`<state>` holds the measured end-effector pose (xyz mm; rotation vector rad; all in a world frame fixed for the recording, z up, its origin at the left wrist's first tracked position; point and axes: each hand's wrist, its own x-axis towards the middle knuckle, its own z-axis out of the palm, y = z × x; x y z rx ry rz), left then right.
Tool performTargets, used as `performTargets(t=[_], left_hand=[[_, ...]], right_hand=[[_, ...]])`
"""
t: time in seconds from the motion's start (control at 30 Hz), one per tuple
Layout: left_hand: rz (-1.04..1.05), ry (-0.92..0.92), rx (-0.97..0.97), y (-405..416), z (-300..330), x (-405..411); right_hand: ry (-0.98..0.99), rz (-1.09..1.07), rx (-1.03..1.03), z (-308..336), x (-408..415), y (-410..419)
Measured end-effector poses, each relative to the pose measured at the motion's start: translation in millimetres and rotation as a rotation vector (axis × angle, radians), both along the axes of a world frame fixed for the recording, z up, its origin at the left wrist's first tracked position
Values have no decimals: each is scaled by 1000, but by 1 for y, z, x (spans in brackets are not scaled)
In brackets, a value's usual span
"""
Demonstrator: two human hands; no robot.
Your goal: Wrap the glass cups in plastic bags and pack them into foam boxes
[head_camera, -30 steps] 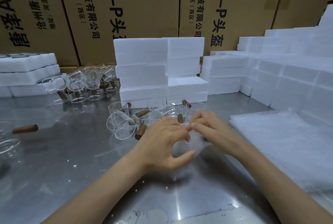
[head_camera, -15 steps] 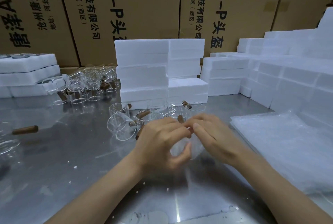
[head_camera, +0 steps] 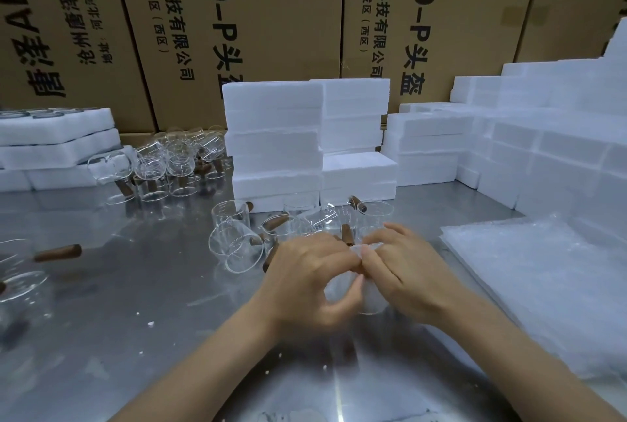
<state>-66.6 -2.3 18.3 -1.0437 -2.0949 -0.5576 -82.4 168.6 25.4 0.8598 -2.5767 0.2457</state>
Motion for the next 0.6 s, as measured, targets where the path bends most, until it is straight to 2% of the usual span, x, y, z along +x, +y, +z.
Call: performTargets(t=[0.07, 0.1, 0.2, 0.3, 0.37, 0.47, 0.6], left_hand=[[-3, 10, 42, 1, 2, 0], [8, 11, 73, 2, 4, -1], [111, -52, 175, 2, 13, -9], [264, -272, 199, 6, 30, -30], [400, -452, 129, 14, 43, -55], [552, -629, 1, 30, 57, -96], [652, -800, -93, 34, 61, -138]], right_hand=[[-42, 10, -70, 2, 0, 4], [-66, 19, -170, 4, 0, 7], [-90, -23, -675, 12, -2, 18], [-183, -126, -1179, 31, -33, 30], [-325, -244, -1378, 43, -68, 42], [-493, -417, -1475, 46, -116, 51], [-662, -570, -1410, 30, -157, 50]])
